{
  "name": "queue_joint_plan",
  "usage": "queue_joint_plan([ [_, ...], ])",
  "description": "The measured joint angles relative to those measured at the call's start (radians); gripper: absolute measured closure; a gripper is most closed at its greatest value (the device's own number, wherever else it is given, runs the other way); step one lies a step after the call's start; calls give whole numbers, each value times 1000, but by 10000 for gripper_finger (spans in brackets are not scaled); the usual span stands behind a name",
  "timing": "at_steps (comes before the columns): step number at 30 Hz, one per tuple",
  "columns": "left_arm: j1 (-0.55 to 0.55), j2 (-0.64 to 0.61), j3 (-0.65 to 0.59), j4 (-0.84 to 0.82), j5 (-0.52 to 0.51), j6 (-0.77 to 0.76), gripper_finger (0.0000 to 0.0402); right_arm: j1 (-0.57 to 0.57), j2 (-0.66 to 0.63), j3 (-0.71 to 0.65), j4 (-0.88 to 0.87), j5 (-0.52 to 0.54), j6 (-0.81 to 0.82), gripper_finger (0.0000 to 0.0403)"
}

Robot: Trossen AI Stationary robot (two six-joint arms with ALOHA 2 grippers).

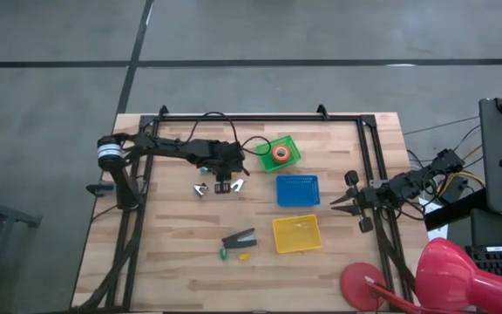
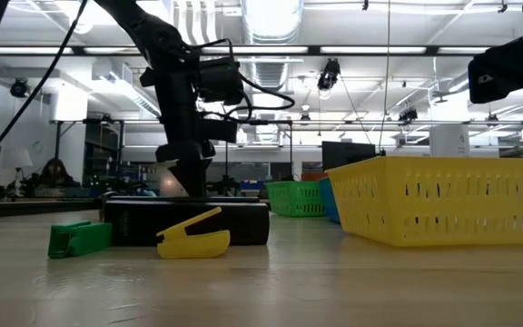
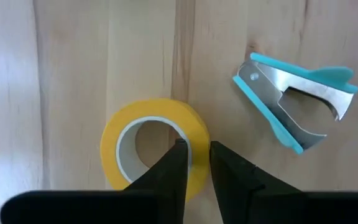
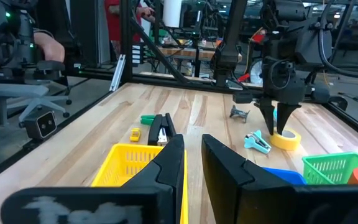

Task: Pick and place Stapler, Stapler remover, tape
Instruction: Put the yellow tape into the orange bin

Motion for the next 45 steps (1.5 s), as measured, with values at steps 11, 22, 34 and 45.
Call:
queue_joint_plan([
  [11, 0, -1, -24, 19, 0, -59, 339, 0, 0, 0, 0, 0, 1, 351],
  [22, 1, 1, -34, 19, -17, -60, 306, 0, 0, 0, 0, 0, 2, 351],
  [34, 1, 1, -26, 27, -20, -5, 366, 0, 0, 0, 0, 0, 0, 351],
  [45, -8, -16, 142, -6, -81, 18, 357, 0, 0, 0, 0, 0, 2, 351],
])
